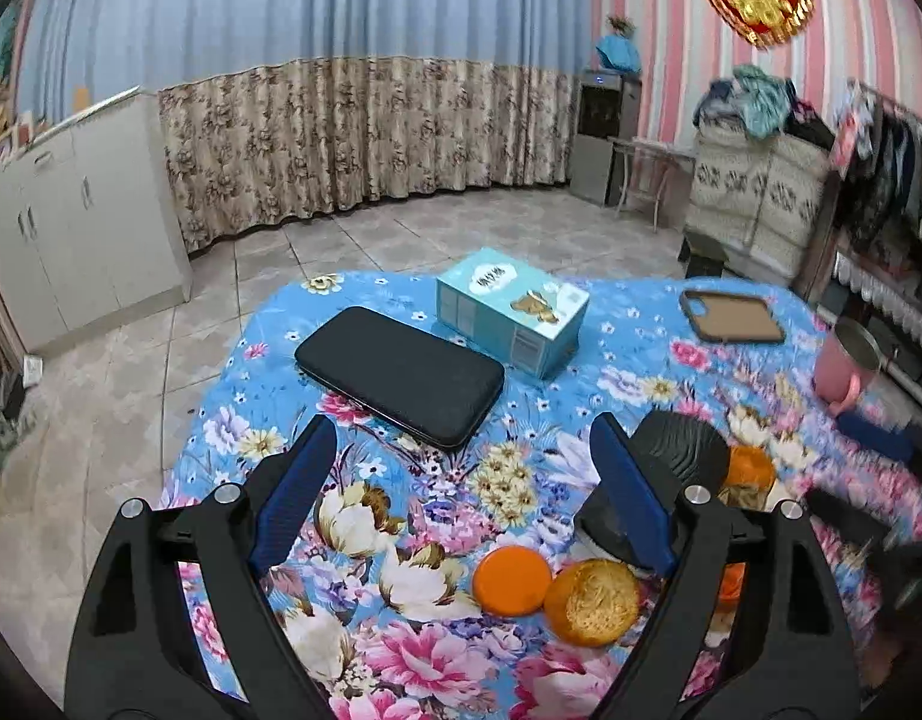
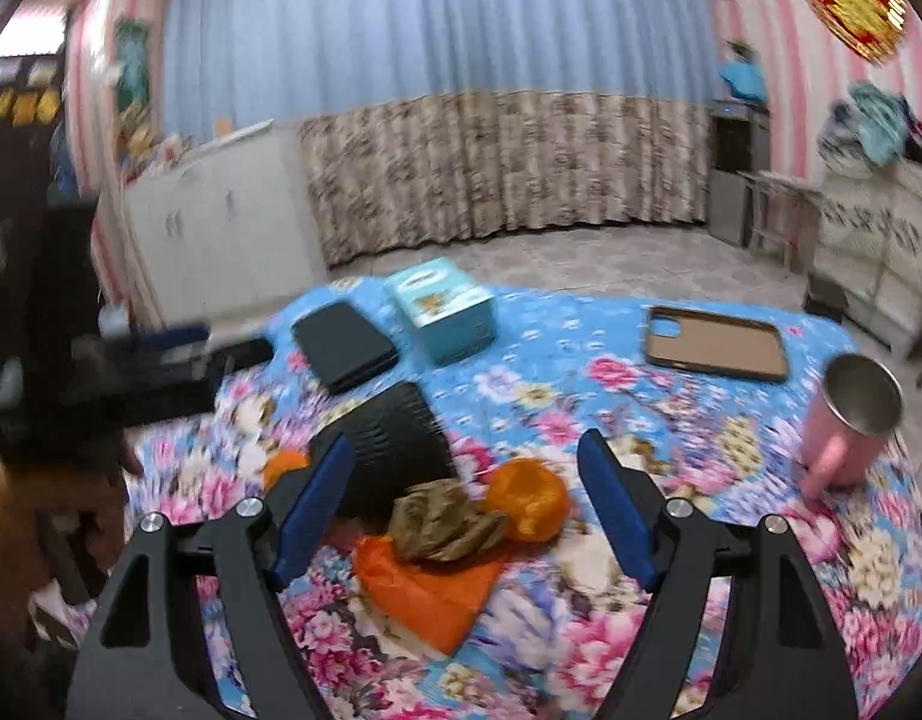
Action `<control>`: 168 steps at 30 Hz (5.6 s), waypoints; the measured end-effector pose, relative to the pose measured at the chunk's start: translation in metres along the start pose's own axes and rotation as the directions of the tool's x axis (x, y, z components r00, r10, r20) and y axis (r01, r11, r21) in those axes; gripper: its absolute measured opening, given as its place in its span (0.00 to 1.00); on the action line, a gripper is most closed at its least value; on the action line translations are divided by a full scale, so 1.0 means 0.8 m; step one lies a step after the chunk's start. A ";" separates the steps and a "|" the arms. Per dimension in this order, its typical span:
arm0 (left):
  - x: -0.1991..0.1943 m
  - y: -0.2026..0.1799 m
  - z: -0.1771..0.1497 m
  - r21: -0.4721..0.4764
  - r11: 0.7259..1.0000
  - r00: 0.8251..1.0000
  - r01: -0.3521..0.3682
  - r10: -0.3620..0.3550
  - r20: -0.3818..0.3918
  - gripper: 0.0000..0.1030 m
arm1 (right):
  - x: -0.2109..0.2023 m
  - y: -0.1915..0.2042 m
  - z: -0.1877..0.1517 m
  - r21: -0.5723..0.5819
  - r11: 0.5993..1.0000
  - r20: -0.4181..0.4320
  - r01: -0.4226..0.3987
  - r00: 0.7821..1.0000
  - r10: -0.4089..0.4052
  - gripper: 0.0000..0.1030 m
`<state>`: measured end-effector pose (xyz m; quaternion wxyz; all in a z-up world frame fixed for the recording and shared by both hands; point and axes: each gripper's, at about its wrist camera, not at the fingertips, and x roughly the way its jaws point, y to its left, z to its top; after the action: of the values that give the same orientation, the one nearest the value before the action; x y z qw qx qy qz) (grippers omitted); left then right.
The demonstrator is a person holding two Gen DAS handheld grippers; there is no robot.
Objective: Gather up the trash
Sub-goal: 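Move both open grippers back over the bed, then grasp the black ribbed cylinder with the left gripper while the right grasps a khaki cloth, then carry the black cylinder and khaki cloth over the basket, then open both grippers to drop the cylinder and cloth into the basket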
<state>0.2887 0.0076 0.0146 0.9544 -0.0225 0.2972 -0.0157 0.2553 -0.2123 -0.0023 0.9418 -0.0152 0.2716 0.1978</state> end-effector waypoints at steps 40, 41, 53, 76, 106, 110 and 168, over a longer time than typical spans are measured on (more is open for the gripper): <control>0.029 -0.052 -0.041 0.020 0.986 0.980 0.168 -0.165 -0.108 0.89 | -0.029 -0.057 0.031 0.103 0.995 0.035 0.003 0.999 -0.007 0.38; 0.031 -0.062 -0.041 0.041 0.984 0.979 0.176 -0.170 -0.111 0.89 | -0.030 -0.062 0.032 0.111 0.994 0.035 0.001 0.999 -0.005 0.38; 0.095 -0.123 -0.052 0.147 0.962 0.943 0.232 -0.185 -0.276 0.85 | -0.034 -0.104 0.027 0.183 0.983 0.023 -0.010 1.000 0.006 0.38; 0.038 -0.091 -0.028 0.068 0.967 0.965 0.245 -0.236 -0.114 0.61 | -0.043 -0.096 0.019 0.177 0.984 0.034 -0.011 0.999 0.005 0.38; -0.083 -0.168 0.008 0.125 0.959 0.963 0.254 -0.262 0.055 0.61 | -0.184 -0.129 0.031 0.144 0.975 0.193 0.172 0.961 -0.198 0.38; -0.108 -0.228 0.015 0.166 0.937 0.944 0.308 -0.323 0.068 0.61 | -0.239 -0.170 0.026 0.198 0.940 0.231 0.277 0.919 -0.319 0.38; -0.107 -0.665 -0.087 0.324 0.603 0.678 0.729 -0.704 -0.214 0.68 | -0.484 -0.404 -0.146 0.505 0.578 0.028 0.642 0.656 -0.754 0.59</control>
<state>0.1701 -0.5221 0.0335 0.8426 0.0478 0.2844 -0.4548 0.0194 -0.6670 0.0729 0.9434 0.1216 0.1652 -0.2606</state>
